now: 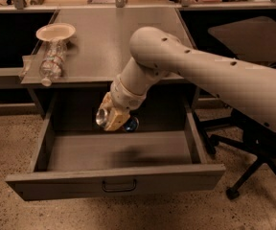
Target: Place redbull can into top drawer
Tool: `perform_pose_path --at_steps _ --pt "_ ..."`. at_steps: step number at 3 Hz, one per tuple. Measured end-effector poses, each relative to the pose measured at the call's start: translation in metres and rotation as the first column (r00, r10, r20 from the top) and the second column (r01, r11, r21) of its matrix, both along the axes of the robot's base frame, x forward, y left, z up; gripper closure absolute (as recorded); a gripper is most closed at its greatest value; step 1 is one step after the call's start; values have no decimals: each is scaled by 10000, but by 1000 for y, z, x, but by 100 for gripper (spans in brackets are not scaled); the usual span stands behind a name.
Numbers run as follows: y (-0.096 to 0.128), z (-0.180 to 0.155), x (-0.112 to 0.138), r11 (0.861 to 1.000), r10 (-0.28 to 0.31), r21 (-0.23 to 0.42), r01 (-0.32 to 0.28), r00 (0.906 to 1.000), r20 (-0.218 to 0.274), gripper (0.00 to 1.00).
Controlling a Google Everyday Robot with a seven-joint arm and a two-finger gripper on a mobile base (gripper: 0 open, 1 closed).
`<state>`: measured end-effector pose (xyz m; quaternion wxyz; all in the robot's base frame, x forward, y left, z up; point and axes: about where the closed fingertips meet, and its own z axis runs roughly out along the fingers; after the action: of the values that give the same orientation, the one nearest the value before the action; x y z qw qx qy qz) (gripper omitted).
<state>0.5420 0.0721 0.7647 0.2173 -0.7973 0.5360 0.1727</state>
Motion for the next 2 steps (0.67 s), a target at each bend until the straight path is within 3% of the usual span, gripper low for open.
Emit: perform_pose_path --at_steps 1,2 --pt "-7 -43 -9 9941 -1065 -298 1043 9905 -866 82" --pt "-16 -101 -20 9755 -1722 -1648 1457 9720 -1600 58"
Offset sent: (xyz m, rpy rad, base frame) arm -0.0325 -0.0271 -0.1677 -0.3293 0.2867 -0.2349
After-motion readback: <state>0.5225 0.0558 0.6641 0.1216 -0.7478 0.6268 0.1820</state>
